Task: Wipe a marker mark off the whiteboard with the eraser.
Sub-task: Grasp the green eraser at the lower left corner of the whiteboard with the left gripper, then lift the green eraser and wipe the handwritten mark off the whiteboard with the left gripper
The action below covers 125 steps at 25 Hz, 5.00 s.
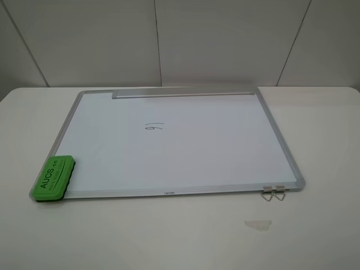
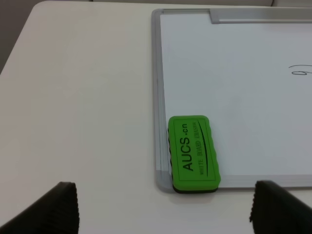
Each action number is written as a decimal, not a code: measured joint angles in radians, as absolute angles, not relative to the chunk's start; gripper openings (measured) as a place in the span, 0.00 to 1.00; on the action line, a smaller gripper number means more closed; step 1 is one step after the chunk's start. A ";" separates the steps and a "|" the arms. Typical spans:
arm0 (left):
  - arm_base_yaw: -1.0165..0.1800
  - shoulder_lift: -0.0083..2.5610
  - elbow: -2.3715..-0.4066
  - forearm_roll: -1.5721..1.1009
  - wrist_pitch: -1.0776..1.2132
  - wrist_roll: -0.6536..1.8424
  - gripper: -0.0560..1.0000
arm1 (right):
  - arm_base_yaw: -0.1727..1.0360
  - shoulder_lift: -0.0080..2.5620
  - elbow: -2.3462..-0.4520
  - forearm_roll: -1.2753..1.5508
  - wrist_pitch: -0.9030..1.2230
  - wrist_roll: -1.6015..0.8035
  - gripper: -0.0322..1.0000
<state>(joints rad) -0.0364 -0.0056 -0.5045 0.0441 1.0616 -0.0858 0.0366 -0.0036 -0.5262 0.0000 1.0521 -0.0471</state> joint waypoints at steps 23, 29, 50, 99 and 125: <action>-0.036 0.652 -0.907 0.026 1.131 -0.186 0.74 | 0.037 -0.004 -0.526 0.000 1.052 -0.047 0.82; -0.036 0.948 -0.945 0.023 1.140 -0.193 0.74 | 0.037 -0.004 -0.526 0.000 1.052 -0.047 0.82; -0.036 1.588 -0.946 -0.106 0.843 -0.141 0.74 | 0.037 -0.004 -0.526 0.000 1.052 -0.047 0.82; -0.036 1.807 -1.019 -0.190 0.859 0.000 0.61 | 0.037 -0.004 -0.526 0.000 1.052 -0.047 0.82; -0.447 2.171 -1.867 -0.066 1.168 0.000 0.61 | 0.037 -0.004 -0.526 0.000 1.052 -0.047 0.82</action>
<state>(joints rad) -0.4474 2.1712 -1.8670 -0.0664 1.1684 0.0000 0.0366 -0.0036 -0.5262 0.0000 1.0521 -0.0471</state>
